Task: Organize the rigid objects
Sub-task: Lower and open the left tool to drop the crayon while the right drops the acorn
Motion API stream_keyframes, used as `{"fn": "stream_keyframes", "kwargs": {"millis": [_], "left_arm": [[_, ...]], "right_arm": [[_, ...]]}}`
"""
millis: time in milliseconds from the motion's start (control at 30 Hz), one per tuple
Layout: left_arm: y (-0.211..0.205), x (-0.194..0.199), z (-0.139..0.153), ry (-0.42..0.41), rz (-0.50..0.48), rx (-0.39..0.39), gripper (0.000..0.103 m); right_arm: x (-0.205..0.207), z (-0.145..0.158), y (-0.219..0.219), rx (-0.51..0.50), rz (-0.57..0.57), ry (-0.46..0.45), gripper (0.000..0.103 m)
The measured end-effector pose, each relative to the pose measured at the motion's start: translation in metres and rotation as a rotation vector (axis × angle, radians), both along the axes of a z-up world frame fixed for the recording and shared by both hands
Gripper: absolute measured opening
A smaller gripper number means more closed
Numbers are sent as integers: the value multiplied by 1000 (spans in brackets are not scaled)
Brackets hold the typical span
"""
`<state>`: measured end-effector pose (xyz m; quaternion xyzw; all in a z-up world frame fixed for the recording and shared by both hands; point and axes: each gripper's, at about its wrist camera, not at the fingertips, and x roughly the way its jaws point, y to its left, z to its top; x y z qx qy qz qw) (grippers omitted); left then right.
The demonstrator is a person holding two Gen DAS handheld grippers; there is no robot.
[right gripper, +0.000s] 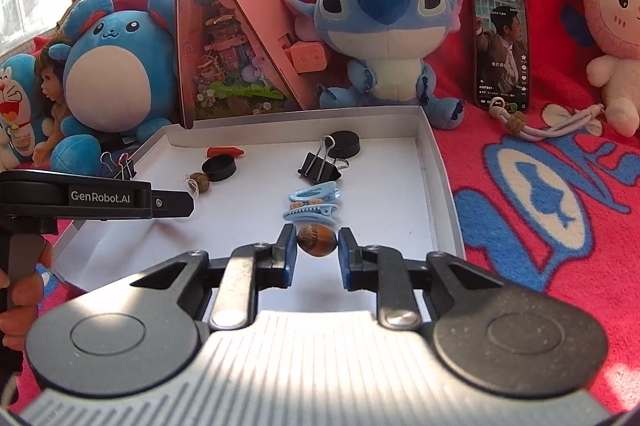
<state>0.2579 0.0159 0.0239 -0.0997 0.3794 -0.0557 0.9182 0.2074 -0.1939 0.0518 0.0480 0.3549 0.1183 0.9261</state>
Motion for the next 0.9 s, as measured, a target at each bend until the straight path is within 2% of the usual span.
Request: {"fn": "stream_keyframes", "kwargs": {"millis": [900], "left_arm": [[-14,-3,-3,-49,-18,63,43]], "right_arm": [[18,-11,14,-30,-16,26,28]]}}
